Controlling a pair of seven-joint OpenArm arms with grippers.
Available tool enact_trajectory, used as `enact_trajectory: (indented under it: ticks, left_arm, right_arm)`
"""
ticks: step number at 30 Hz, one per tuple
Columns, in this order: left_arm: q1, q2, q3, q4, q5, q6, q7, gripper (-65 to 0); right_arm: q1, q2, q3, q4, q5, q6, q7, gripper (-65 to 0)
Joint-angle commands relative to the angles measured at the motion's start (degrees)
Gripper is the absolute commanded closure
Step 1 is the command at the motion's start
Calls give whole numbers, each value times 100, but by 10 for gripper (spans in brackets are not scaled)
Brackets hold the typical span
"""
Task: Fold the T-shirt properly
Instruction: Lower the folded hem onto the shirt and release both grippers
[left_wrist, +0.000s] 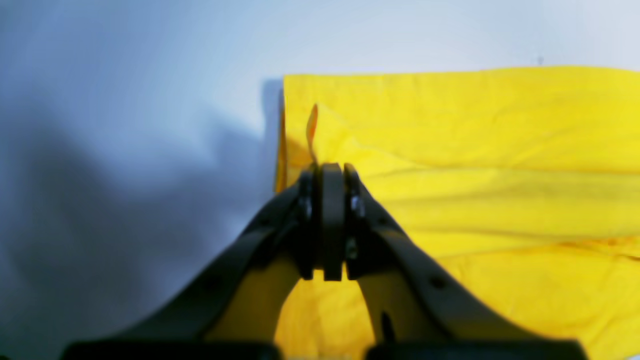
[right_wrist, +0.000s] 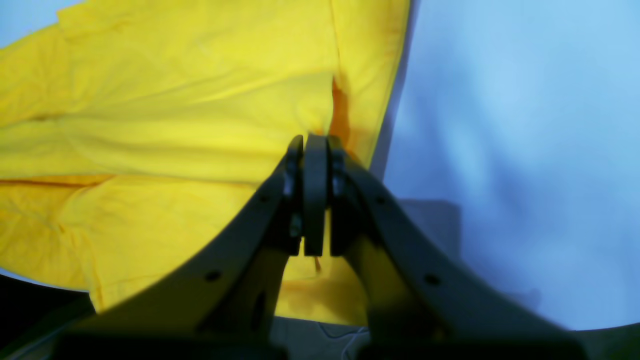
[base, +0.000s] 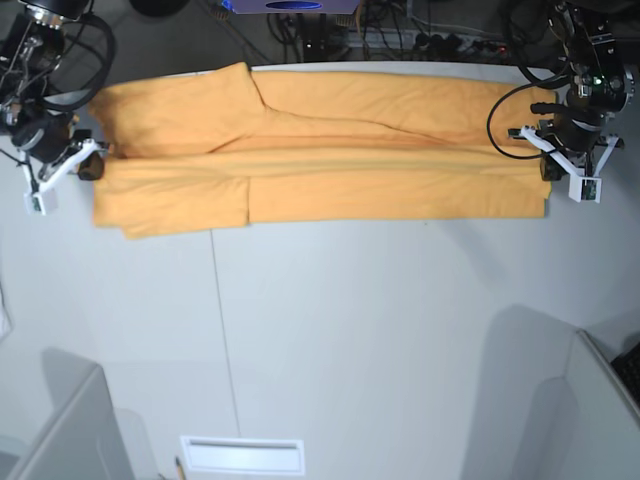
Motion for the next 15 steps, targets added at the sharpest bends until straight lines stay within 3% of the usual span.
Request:
enact_trajectory:
  ticks: [1, 15]
  left_arm:
    - [55, -71, -49, 115, -15, 26, -119, 0]
    - [178, 34, -14, 71, 29, 26, -101, 0]
  right_arm:
    - [34, 108, 63, 107, 66, 14, 87, 0]
    - [-326, 73, 20, 55, 22, 14, 87, 0]
